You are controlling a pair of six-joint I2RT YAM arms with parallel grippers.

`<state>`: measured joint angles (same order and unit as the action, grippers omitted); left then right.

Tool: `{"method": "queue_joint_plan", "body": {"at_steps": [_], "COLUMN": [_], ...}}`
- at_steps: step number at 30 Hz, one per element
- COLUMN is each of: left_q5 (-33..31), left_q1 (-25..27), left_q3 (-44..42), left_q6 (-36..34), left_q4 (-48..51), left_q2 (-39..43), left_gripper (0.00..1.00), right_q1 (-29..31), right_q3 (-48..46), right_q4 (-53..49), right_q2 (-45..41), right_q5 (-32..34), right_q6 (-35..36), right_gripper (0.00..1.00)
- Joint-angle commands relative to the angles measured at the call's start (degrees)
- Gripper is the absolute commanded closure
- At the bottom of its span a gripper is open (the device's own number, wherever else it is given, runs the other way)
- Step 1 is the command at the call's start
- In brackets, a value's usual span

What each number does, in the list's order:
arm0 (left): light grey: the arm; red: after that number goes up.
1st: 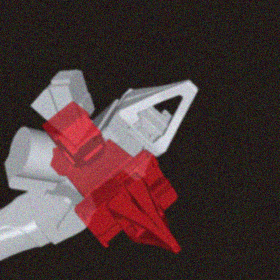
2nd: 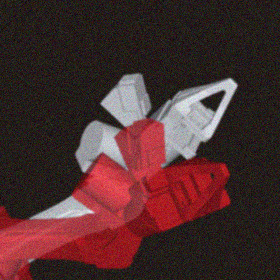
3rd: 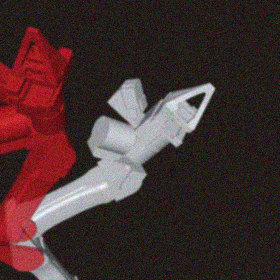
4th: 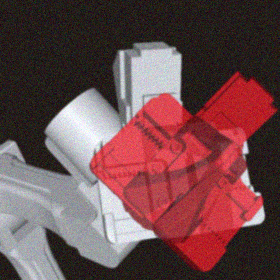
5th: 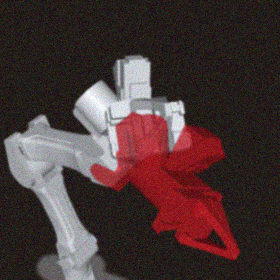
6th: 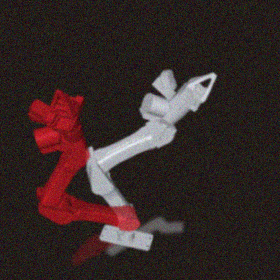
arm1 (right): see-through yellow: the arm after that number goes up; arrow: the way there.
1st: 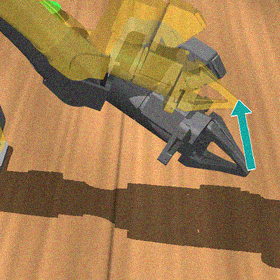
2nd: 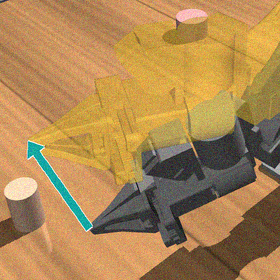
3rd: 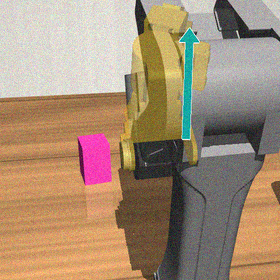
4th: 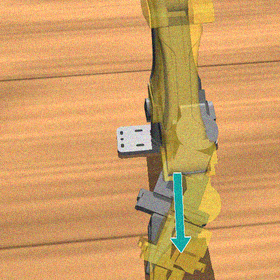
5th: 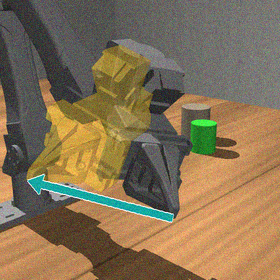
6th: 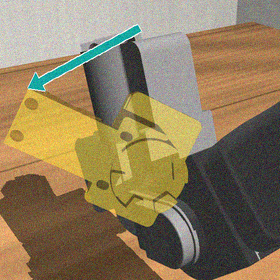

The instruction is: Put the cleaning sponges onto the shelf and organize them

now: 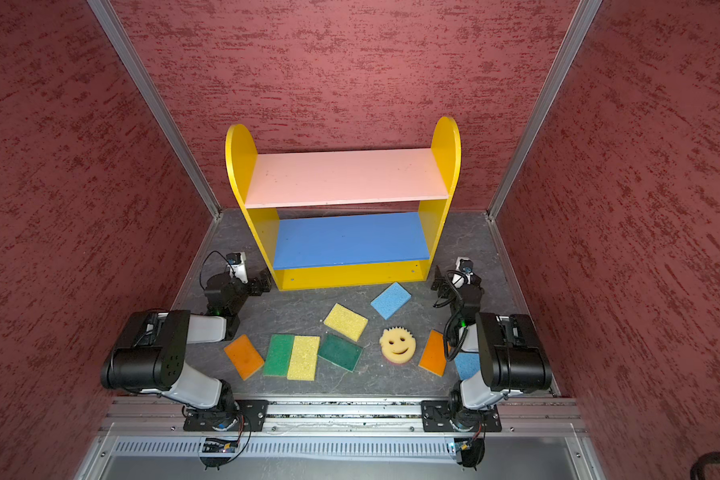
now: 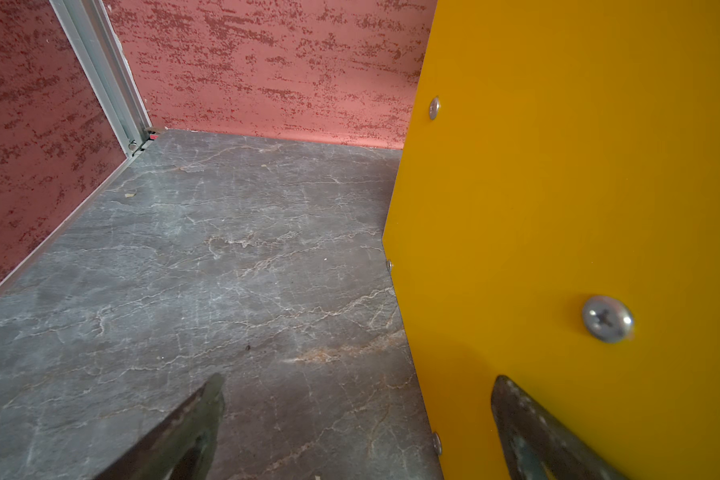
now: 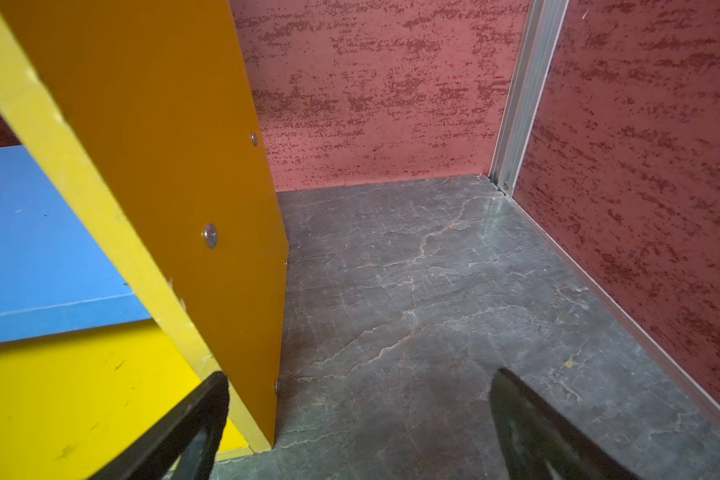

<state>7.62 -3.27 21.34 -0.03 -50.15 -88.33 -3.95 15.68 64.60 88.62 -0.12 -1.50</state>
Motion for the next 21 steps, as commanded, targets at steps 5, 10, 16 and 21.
{"method": "queue_joint_plan", "body": {"at_steps": [5, 10, 16, 21], "left_q5": [0.79, -7.15, -20.70, -31.83], "left_q1": [-0.40, 3.65, 7.82, 10.39], "left_q3": [0.49, 4.74, 6.59, 11.63], "left_q6": [-0.27, -2.54, 1.22, 11.74], "left_q4": [-0.84, 13.94, 21.97, 38.25], "left_q2": [0.53, 9.11, 17.60, 21.61], "left_gripper": [0.01, 0.01, 0.00, 0.01], "right_q1": [0.25, 0.90, 2.74, 4.88], "right_q3": [0.68, -0.86, 1.88, 1.02], "right_q4": [1.09, -2.78, -24.68, -39.05], "right_q2": [-0.04, -8.78, -24.86, -39.12], "right_q5": [1.17, 6.59, 15.20, 20.73], "right_q6": [-0.28, -1.28, -9.26, -16.83], "right_gripper": [0.01, 0.01, 0.01, 0.01]}}
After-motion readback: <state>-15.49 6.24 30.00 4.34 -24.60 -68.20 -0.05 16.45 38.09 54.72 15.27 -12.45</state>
